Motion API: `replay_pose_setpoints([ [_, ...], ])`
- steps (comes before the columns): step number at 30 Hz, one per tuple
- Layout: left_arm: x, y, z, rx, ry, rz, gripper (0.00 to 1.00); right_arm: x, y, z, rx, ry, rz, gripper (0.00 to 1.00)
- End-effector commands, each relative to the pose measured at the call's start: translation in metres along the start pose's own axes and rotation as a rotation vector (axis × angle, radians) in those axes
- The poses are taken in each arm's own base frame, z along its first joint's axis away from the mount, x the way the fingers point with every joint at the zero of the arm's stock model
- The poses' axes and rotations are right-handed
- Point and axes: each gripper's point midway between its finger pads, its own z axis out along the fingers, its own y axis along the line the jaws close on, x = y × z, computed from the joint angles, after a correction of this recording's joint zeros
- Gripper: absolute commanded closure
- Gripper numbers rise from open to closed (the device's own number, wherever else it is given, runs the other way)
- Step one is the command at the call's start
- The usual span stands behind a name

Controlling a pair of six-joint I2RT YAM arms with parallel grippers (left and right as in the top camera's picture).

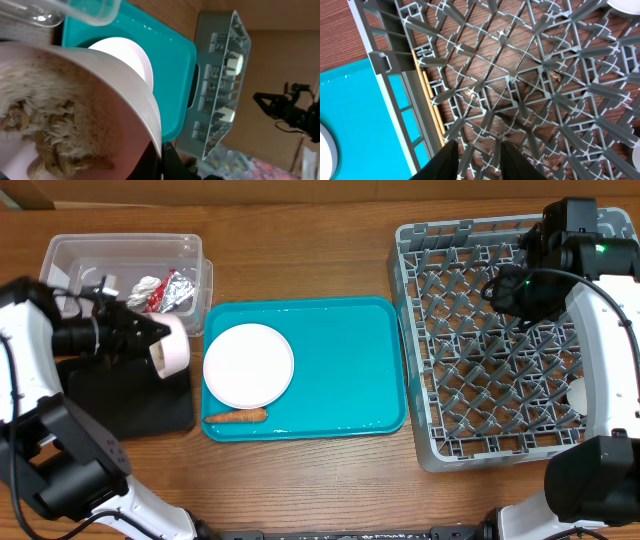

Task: Sort waste into correct bins and load items into the dishwasher
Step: 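Lift the pink plate and tip its rice scraps onto the black tray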

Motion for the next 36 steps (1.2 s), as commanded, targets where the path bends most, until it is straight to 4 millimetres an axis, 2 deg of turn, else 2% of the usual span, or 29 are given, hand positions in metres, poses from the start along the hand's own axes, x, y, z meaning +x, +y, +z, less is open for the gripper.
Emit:
replay_pose_setpoints([
  [1,0.009,0.002,-0.006,0.088,-0.037,0.037,0.96,-0.005,-0.001,-0.01,0.004,-0.035,-0.003,0.7],
  [9,0.021,0.029,-0.011,0.228,-0.135,-0.015,0.96,-0.004,-0.001,-0.01,0.005,-0.03,-0.002,0.7],
  [13,0.025,0.037,-0.017,0.315,-0.202,-0.084,0.96,-0.004,-0.001,-0.01,0.004,-0.031,-0.002,0.7],
  [23,0.024,0.043,-0.036,0.421,-0.275,-0.285,0.96,-0.004,-0.001,-0.01,0.004,-0.031,-0.002,0.7],
  [36,0.019,0.038,-0.042,0.508,-0.243,-0.546,0.96,-0.002,-0.002,-0.01,0.006,-0.023,-0.001,0.7],
])
